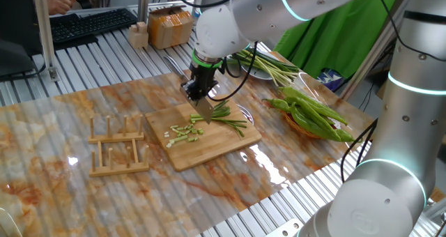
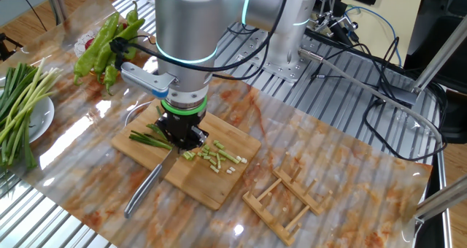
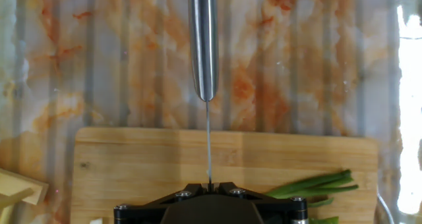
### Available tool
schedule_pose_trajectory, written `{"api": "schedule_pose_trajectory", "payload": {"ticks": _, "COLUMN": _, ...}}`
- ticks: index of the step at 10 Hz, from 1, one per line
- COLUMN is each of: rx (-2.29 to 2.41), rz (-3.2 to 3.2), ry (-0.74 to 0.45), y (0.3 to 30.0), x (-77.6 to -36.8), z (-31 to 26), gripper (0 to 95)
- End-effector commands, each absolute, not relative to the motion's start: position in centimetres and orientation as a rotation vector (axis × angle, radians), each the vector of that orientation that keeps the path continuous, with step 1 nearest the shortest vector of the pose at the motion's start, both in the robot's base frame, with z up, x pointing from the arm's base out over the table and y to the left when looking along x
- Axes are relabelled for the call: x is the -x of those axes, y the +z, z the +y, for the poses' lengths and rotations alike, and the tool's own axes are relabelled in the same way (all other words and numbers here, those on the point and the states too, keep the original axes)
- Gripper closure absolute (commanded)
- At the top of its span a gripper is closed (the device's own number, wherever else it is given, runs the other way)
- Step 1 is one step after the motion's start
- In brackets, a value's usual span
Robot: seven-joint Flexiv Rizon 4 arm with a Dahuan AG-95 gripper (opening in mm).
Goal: Chop the green garlic
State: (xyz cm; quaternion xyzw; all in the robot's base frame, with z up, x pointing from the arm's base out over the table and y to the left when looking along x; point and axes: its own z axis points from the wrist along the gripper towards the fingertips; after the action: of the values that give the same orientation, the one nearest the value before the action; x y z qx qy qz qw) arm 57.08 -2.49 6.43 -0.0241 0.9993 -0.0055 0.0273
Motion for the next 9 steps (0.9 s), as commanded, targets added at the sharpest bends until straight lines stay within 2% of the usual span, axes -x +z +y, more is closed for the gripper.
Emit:
{"api": "schedule_pose_trajectory", "payload": {"ticks": 1, "rx": 0.068, "rz": 3.081, "ry": -0.021, "y": 6.24, "x": -56.69, "z": -2.52, "gripper": 95.0}}
{"api": "schedule_pose_trajectory", "payload": {"ticks": 9, "rx": 0.046, "rz": 3.066, "ry": 0.020, "y": 6.09, "x": -55.78, "z": -2.70, "gripper": 95.0}}
